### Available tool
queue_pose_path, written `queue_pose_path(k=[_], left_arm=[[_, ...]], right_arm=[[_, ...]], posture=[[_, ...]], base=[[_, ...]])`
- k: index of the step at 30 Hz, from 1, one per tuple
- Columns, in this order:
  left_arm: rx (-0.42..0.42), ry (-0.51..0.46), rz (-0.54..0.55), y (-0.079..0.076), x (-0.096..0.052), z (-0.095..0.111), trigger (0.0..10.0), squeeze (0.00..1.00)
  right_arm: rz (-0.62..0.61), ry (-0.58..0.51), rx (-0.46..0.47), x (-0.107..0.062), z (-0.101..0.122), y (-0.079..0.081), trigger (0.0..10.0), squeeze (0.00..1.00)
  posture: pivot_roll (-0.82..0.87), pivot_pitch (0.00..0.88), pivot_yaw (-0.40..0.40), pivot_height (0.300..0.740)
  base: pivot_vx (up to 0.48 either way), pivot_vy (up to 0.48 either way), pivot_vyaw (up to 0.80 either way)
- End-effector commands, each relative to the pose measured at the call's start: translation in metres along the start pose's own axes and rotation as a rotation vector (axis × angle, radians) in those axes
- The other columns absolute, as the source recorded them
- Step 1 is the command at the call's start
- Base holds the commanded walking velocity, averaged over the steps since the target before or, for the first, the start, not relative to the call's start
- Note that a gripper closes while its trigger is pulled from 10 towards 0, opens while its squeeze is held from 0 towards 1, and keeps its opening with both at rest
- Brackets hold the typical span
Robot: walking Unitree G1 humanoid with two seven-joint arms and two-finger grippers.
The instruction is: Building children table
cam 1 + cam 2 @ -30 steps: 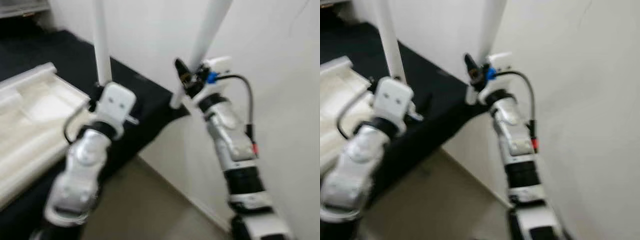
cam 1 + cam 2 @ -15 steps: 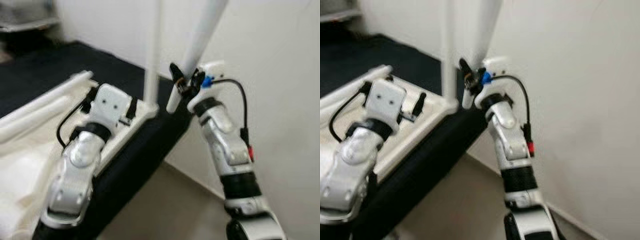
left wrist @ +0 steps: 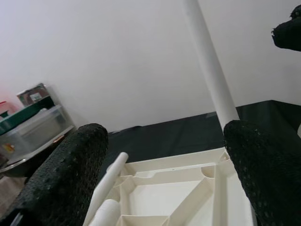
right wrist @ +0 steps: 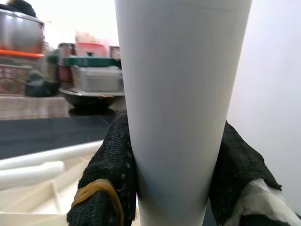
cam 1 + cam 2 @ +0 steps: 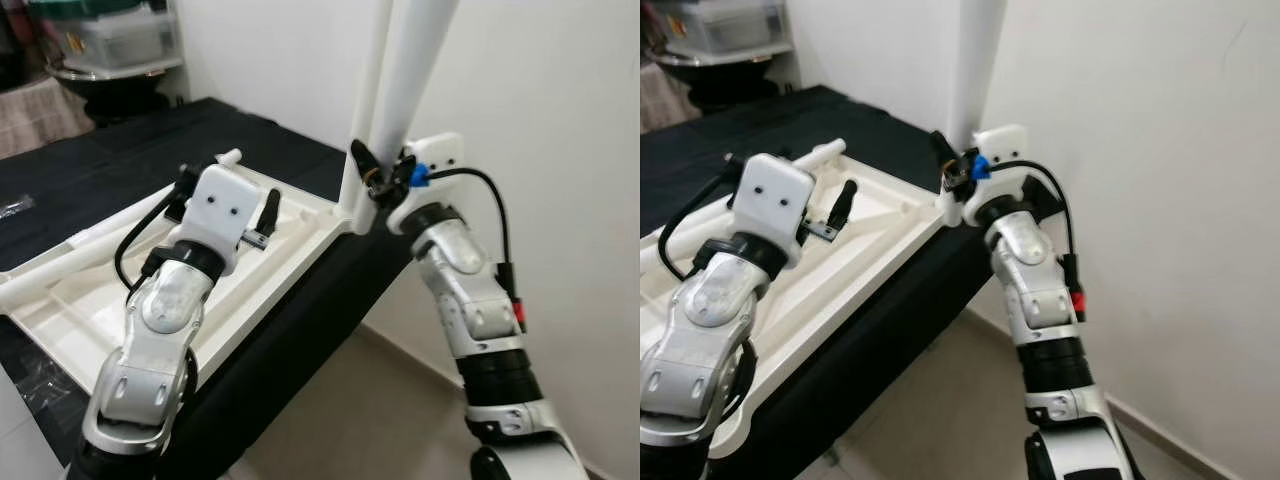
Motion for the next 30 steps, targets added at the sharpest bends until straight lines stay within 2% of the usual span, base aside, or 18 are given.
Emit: queue_pose_path(k=[1, 4, 6, 7, 8, 9, 10, 11, 12, 14, 16, 18, 19, 20, 22, 24, 27, 30], left_arm=[[-0.006, 0.008, 0.005, 0.001, -0.001, -0.002, 10.0, 0.00], [-0.007, 0.010, 0.009, 0.001, -0.001, -0.003, 10.0, 0.00], [0.002, 0.019, 0.000, 0.001, -0.001, -0.005, 10.0, 0.00], [0.031, 0.024, -0.044, -0.001, -0.001, -0.007, 10.0, 0.00], [0.031, 0.024, -0.044, -0.001, -0.001, -0.007, 10.0, 0.00], [0.052, 0.029, -0.077, -0.002, -0.001, -0.009, 10.0, 0.00], [0.092, 0.038, -0.143, -0.004, -0.001, -0.012, 10.0, 0.00], [0.092, 0.038, -0.143, -0.004, -0.001, -0.012, 10.0, 0.00], [0.116, 0.048, -0.197, -0.004, -0.001, -0.014, 10.0, 0.00], [0.154, 0.043, -0.246, 0.000, 0.000, -0.014, 10.0, 0.00], [0.066, 0.025, -0.176, 0.011, 0.005, -0.009, 10.0, 0.00], [-0.104, 0.025, -0.124, 0.014, 0.009, -0.004, 10.0, 0.00], [-0.159, 0.028, -0.118, 0.013, 0.009, -0.004, 10.0, 0.00], [-0.159, 0.028, -0.118, 0.013, 0.009, -0.004, 10.0, 0.00], [-0.313, -0.032, -0.109, 0.008, 0.011, 0.009, 10.0, 0.00], [-0.423, -0.059, -0.117, 0.003, 0.011, 0.016, 10.0, 0.00], [-0.525, -0.057, -0.138, -0.004, 0.013, 0.016, 10.0, 0.00], [-0.563, -0.049, -0.134, -0.008, 0.015, 0.014, 10.0, 0.00]], right_arm=[[-0.022, 0.011, 0.026, -0.001, -0.002, -0.004, 10.0, 0.00], [-0.021, 0.012, 0.026, -0.001, -0.002, -0.003, 10.0, 0.00], [0.011, 0.024, 0.013, -0.001, -0.004, 0.003, 10.0, 0.00], [0.086, 0.086, -0.069, -0.002, -0.014, 0.011, 10.0, 0.00], [0.086, 0.086, -0.069, -0.002, -0.014, 0.011, 10.0, 0.00], [0.139, 0.134, -0.129, -0.003, -0.022, 0.016, 10.0, 0.00], [0.201, 0.226, -0.223, -0.005, -0.036, 0.017, 10.0, 0.00], [0.201, 0.226, -0.223, -0.005, -0.036, 0.017, 10.0, 0.00], [0.211, 0.282, -0.278, -0.006, -0.044, 0.013, 10.0, 0.00], [0.183, 0.347, -0.308, -0.003, -0.050, 0.002, 10.0, 0.00], [0.169, 0.357, -0.301, 0.001, -0.048, -0.002, 10.0, 0.00], [0.173, 0.346, -0.319, 0.002, -0.046, -0.002, 10.0, 0.00], [0.175, 0.341, -0.328, 0.002, -0.045, -0.002, 10.0, 0.00], [0.175, 0.341, -0.328, 0.002, -0.045, -0.002, 10.0, 0.00], [0.180, 0.323, -0.267, 0.002, -0.044, 0.004, 10.0, 0.00], [0.175, 0.301, -0.226, 0.003, -0.041, 0.007, 10.0, 0.00], [0.168, 0.270, -0.191, 0.006, -0.036, 0.011, 10.0, 0.00], [0.178, 0.250, -0.182, 0.009, -0.031, 0.016, 10.0, 0.00]], posture=[[0.03, 0.112, -0.065, 0.740], [0.03, 0.111, -0.065, 0.740], [0.03, 0.109, -0.068, 0.740], [0.03, 0.107, -0.070, 0.740], [0.03, 0.107, -0.070, 0.740], [0.03, 0.107, -0.070, 0.740], [0.03, 0.104, -0.073, 0.740], [0.03, 0.104, -0.073, 0.740], [0.03, 0.104, -0.073, 0.740], [0.03, 0.104, -0.074, 0.740], [0.04, 0.105, -0.075, 0.740], [0.03, 0.108, -0.074, 0.740], [0.03, 0.108, -0.074, 0.740], [0.03, 0.108, -0.074, 0.740], [0.03, 0.113, -0.078, 0.740], [0.03, 0.116, -0.077, 0.740], [0.03, 0.117, -0.078, 0.740], [0.03, 0.117, -0.075, 0.740]], base=[[0.000, 0.000, 0.00], [0.000, 0.000, 0.00], [0.000, 0.000, 0.00], [0.000, 0.000, 0.00], [0.000, 0.000, 0.00], [0.000, 0.000, 0.00], [0.000, 0.000, 0.00], [0.000, 0.000, 0.00], [0.000, 0.000, 0.00], [0.000, 0.000, 0.00], [0.000, 0.000, 0.00], [0.000, 0.000, 0.00], [0.000, 0.000, 0.00], [0.000, 0.000, 0.00], [0.000, 0.000, 0.00], [0.000, 0.000, 0.00], [0.000, 0.000, 0.00], [0.000, 0.000, 0.00]])
Point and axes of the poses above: a point about 5 cm out from each wrist's last joint towards the gripper, its own x axis pointing out of the wrist towards the gripper, its own z axis along the axis of the wrist's last joint, y = z × x, the point moved 2 cm from there along x, pointing out of the wrist towards the gripper, and after that the axes turned 3 degrees about x, right-handed, at the moved point
